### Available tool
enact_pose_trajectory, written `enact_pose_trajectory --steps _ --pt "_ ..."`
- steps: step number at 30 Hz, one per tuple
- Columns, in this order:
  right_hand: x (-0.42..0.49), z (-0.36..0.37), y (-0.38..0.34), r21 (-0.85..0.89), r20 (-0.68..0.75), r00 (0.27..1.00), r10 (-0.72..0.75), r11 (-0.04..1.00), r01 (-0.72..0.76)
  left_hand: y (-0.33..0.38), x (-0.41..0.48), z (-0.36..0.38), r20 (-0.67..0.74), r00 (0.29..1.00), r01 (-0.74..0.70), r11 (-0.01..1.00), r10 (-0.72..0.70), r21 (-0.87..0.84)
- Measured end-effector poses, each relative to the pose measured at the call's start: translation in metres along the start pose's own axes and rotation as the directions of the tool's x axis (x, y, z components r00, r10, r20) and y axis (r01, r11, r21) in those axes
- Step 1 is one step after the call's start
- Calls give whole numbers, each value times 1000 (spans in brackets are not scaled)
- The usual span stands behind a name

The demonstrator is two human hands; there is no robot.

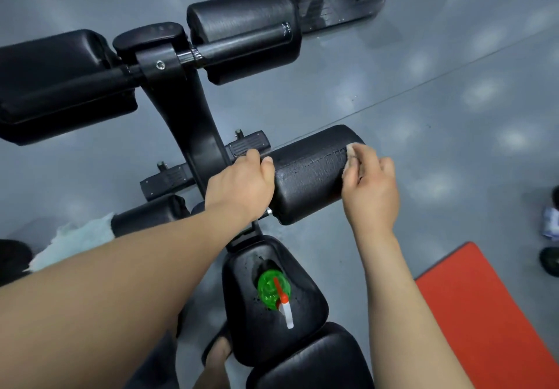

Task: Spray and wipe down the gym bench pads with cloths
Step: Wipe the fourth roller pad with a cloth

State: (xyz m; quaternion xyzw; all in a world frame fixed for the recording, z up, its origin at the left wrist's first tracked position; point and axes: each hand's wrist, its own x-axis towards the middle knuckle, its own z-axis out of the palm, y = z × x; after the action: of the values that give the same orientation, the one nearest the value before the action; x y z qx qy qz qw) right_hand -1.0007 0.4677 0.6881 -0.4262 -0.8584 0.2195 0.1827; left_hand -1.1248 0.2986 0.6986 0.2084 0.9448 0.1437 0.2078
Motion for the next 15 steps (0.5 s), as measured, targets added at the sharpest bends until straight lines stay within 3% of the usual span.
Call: enact_pose_trajectory --steps 4,8,11,15 --pt "0 7 -3 43 -57 996 70 997 -68 0 0 -1 10 1000 -5 999 4 35" --pt "-36 13 -16 127 49 990 -132 984 125 1 -1 -2 3 1000 -4 1000 4 10" --pt "-43 9 -17 54 100 971 -219 975 214 2 -1 -3 7 1000 1 1000 -1 -8" --pt "-10 1 -4 -10 46 993 -105 994 106 1 -1 -1 21 1000 -13 999 14 -29"
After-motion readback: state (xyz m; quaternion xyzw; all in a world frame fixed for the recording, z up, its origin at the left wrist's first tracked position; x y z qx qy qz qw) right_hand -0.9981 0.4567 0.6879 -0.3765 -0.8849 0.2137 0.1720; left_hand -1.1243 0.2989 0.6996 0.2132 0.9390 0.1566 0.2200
